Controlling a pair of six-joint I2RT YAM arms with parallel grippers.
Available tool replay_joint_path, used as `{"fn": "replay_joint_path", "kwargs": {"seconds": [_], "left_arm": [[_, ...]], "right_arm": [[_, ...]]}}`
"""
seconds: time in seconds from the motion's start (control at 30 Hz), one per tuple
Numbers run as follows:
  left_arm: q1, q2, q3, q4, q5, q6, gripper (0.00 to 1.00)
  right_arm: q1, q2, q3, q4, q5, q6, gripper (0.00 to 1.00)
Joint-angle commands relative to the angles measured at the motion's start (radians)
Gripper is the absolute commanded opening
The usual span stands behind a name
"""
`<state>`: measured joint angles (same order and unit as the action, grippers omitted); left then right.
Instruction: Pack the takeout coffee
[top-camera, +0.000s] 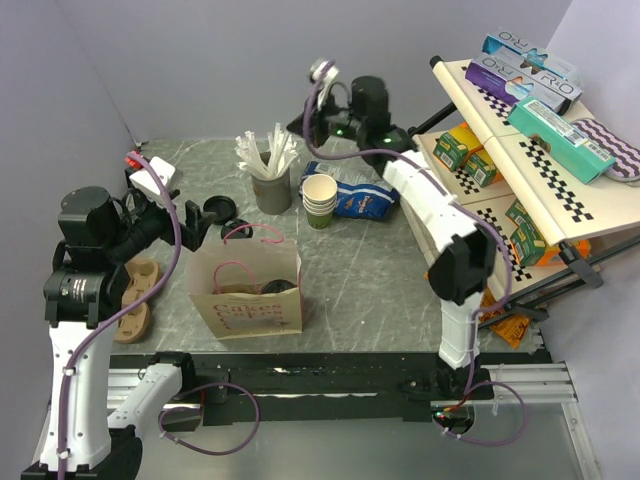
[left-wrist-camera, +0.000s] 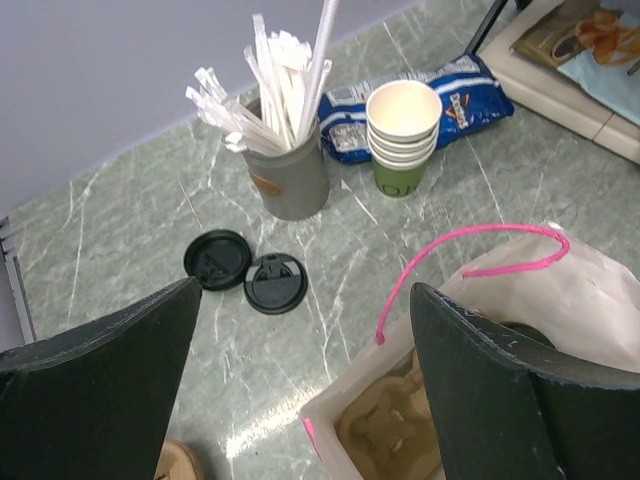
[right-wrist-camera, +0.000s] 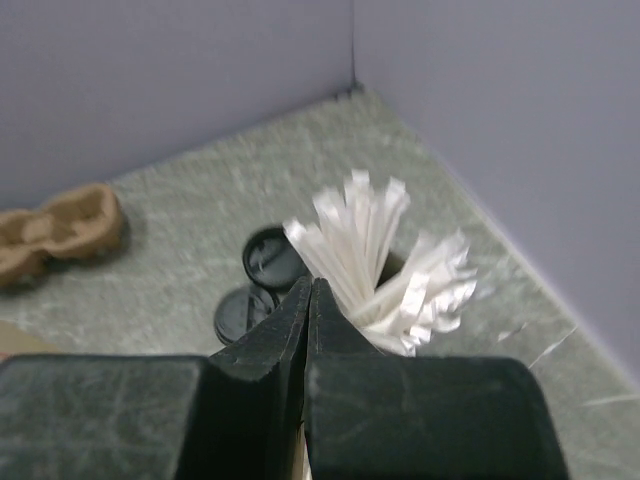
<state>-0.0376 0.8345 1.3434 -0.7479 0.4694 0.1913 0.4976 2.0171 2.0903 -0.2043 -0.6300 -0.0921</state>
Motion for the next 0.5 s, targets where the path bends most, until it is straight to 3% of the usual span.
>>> {"fn": "replay_joint_path", "kwargs": {"seconds": [0.0, 0.17, 0.33, 0.47], "left_arm": [[0.005, -0.012, -0.013, 0.105, -0.023, -0.029, 0.91], [0.004, -0.021, -0.049, 0.214, -0.138, -0.055, 0.91], [0.01, -0.038, -0.098, 0.338, -0.4, -0.078, 0.91], [0.031, -0.034, -0.113, 0.401, -0.456, -0.084, 0.92]], "right_arm": [[0.009, -0.185, 0.025, 0.02, -0.039, 0.054, 0.0], [0.018, -0.348, 0.007, -0.006, -0.071, 0.089, 0.0], [0.062, -0.481, -0.015, -0.085, -0.12, 0.141, 0.0], [0.156, -0.57, -0.102, -0.141, -0.126, 0.07, 0.0]]}}
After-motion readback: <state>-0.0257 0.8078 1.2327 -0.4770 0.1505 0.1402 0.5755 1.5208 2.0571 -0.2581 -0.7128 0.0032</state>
